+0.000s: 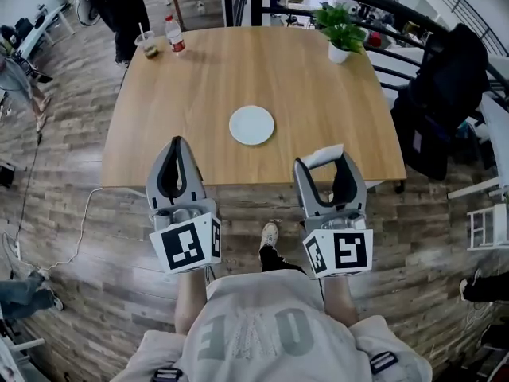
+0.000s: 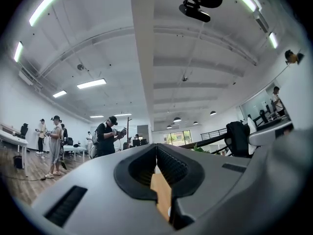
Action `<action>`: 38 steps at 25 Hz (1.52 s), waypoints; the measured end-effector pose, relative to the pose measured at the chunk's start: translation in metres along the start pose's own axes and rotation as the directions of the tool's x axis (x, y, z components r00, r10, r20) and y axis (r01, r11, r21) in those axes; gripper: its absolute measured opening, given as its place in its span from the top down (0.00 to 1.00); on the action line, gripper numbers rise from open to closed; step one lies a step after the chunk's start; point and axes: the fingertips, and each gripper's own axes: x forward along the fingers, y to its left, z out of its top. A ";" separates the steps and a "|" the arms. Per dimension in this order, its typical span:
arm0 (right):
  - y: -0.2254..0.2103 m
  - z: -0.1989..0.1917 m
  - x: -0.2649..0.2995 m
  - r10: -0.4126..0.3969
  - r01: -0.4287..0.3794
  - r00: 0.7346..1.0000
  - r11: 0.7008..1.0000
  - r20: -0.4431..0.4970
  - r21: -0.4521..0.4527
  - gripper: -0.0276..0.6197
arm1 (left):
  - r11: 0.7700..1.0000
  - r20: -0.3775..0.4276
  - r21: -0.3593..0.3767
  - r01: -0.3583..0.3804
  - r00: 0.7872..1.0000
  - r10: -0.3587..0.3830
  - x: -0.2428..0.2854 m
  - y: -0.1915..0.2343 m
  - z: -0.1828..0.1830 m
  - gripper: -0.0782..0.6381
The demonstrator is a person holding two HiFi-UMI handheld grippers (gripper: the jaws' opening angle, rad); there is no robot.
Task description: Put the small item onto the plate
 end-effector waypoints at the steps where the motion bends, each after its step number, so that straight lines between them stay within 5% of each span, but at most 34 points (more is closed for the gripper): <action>1: -0.008 0.000 0.015 0.010 -0.010 1.000 1.000 -0.003 0.001 0.48 | 1.000 0.005 0.003 -0.010 1.000 0.010 0.015 -0.001 0.000 0.88; 14: -0.045 -0.007 0.128 0.120 -0.118 0.992 0.992 -0.035 0.039 0.48 | 0.995 -0.014 -0.012 -0.094 0.995 0.094 0.122 -0.004 -0.014 0.88; 32: -0.022 0.000 0.187 0.106 -0.105 0.994 0.994 -0.037 0.032 0.48 | 1.000 0.058 -0.007 -0.016 0.998 0.016 0.183 0.011 -0.002 0.88; 38: -0.009 -0.026 0.211 0.119 -0.117 0.985 0.993 -0.123 0.020 0.48 | 1.000 0.044 -0.012 -0.019 0.999 0.019 0.189 0.028 -0.013 0.88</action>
